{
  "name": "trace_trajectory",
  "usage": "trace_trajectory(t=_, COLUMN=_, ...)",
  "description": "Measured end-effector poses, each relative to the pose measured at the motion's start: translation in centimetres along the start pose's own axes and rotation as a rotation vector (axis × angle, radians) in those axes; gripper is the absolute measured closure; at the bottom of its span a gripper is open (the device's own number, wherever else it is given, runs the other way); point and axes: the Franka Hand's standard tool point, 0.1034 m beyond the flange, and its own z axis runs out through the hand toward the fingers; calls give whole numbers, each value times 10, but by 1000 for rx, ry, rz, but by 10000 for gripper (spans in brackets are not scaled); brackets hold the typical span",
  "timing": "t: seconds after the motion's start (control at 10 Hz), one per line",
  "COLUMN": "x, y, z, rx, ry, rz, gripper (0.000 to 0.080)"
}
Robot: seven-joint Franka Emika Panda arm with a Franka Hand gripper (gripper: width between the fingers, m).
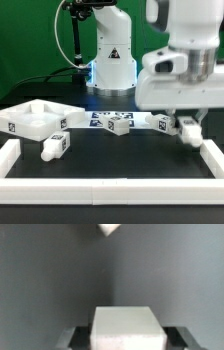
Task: Assemble one leg
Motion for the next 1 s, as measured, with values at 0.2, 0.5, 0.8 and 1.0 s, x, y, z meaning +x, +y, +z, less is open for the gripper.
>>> trace_trajectory(t=0.2, x=-6, y=-6, z=-1, rx=-1, ry=0, rz=-15, gripper=514)
trace_trajectory(t=0.5, x=-8, y=-8, z=0, rx=-2, ry=-3, rz=-18, gripper=514)
trace_trajectory(t=0.8, x=-56, y=-28, z=17, rx=-5, ry=1, rz=-15, gripper=514)
trace_trajectory(t=1.0, x=-76, y=-36, z=36, rx=-4, ry=4, rz=-36, gripper=514)
